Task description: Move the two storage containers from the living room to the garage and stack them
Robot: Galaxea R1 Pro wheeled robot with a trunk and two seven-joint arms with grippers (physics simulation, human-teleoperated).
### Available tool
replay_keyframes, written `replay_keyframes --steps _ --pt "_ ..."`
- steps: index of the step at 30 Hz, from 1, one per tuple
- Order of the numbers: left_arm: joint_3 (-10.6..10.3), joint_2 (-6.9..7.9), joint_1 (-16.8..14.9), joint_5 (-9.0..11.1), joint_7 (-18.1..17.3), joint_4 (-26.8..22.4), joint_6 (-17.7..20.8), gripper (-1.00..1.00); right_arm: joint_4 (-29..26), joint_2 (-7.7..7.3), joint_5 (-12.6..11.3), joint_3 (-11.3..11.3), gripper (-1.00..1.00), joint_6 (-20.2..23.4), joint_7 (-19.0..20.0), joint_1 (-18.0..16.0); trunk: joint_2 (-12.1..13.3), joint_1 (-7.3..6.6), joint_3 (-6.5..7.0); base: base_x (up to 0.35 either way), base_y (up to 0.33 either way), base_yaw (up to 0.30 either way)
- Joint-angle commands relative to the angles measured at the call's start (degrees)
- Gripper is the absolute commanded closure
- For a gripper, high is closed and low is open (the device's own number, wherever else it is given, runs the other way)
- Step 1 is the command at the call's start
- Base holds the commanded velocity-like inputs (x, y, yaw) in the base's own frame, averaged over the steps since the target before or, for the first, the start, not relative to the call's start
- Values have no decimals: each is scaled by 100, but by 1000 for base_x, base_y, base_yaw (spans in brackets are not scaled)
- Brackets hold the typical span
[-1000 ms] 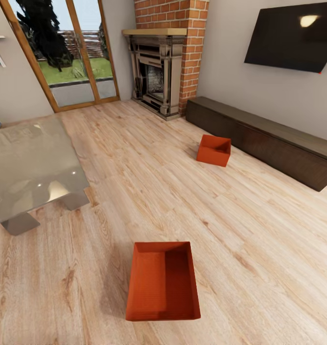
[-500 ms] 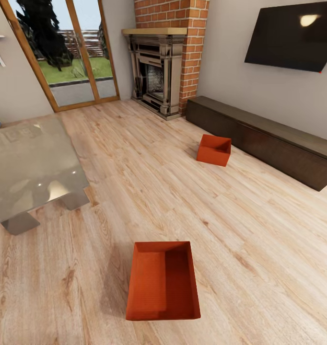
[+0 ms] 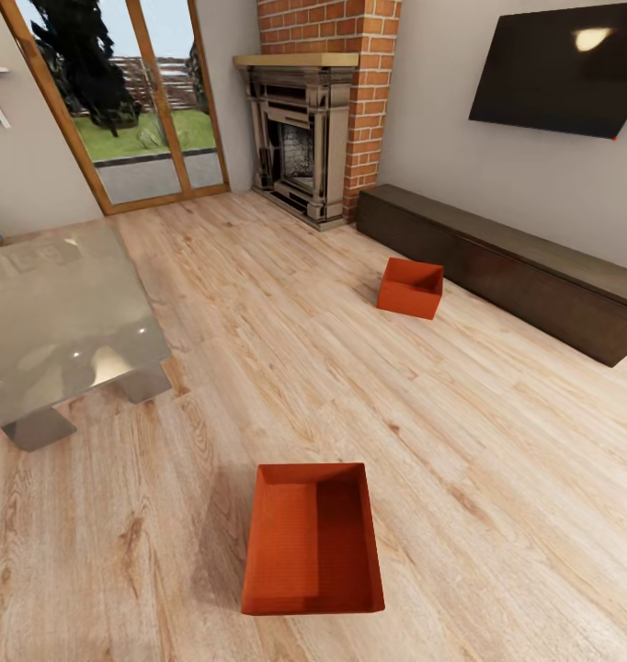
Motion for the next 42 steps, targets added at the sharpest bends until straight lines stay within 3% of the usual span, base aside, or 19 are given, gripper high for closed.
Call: replay_keyframes --steps 1,4,6,7,10,11,13,16,18,20,21,22,24,26,27,29,32,35,42 --pt "26 165 -14 11 30 -896 268 -100 -772 -274 -18 50 -100 863 -27 7 -2 0 -4 0 0 0" --pt "36 483 -51 27 31 -1257 794 -100 -1335 -335 -36 28 -100 1404 -215 -115 -2 0 -4 0 0 0" --pt "41 793 -291 96 33 -1427 1221 -100 -1715 -361 -42 19 -100 1589 -616 -468 -2 0 -4 0 0 0" --pt "41 862 -453 118 33 -1444 1314 -100 -1782 -363 -44 17 -100 1618 -776 -657 -2 0 -4 0 0 0" --pt "40 941 -938 143 64 -1449 1434 -100 -1851 -363 -48 15 -100 1655 -1071 -1202 -2 0 -4 0 0 0" --pt "40 942 -1271 148 191 -1435 1467 -100 -1844 -346 -46 15 -100 1661 -1180 -1546 -2 0 -4 0 0 0" --pt "36 917 -1638 156 421 -1408 1484 -100 -1790 -322 -37 26 -100 1654 -1266 -1858 -2 0 -4 0 0 0" --pt "33 843 -2109 153 747 -1362 1495 -100 -1663 -285 -34 35 -100 1584 -1390 -2276 -2 0 -4 0 0 0" --pt "21 717 -2540 136 933 -1302 1499 -100 -1454 -204 -40 34 -100 1438 -1534 -2717 -2 0 -4 0 0 0" --pt "-4 526 -2914 104 1010 -1234 1501 -100 -1182 -33 -48 32 -100 1130 -1609 -3009 -2 0 -4 0 0 0" --pt "-38 299 -3241 -29 1041 -1186 1498 -100 -965 248 -47 42 -100 696 -1639 -3125 -2 0 -4 0 0 0" --pt "-47 239 -3322 -95 1046 -1179 1497 -100 -917 331 -43 48 -100 602 -1643 -3141 -2 0 -4 0 0 0" --pt "-60 54 -3562 -372 1058 -1162 1493 -100 -807 575 -36 57 -100 404 -1652 -3176 -2 0 -4 0 0 0" --pt "-68 -209 -3786 -869 1066 -1157 1459 -100 -740 808 -24 63 -100 259 -1631 -3198 -2 0 -4 0 0 0" --pt "-75 -475 -3883 -1379 1070 -1140 1386 -100 -699 953 -12 86 -100 165 -1561 -3203 -2 0 -4 0 0 0" --pt "-77 -601 -3916 -1690 1071 -1117 1246 -100 -681 1072 1 146 -100 96 -1473 -3204 -2 0 -4 0 0 0" --pt "-69 -688 -3943 -1930 1077 -1097 862 -100 -668 1225 4 367 -100 -3 -1347 -3204 -2 0 -4 0 0 0" --pt "-45 -716 -3952 -1984 1074 -1103 676 -100 -664 1298 -37 492 -100 -78 -1293 -3204 -2 0 -4 0 0 0" --pt "5 -743 -3956 -2020 1082 -1147 588 -100 -647 1335 -19 542 -100 -109 -1268 -3203 -2 0 -4 0 0 0"
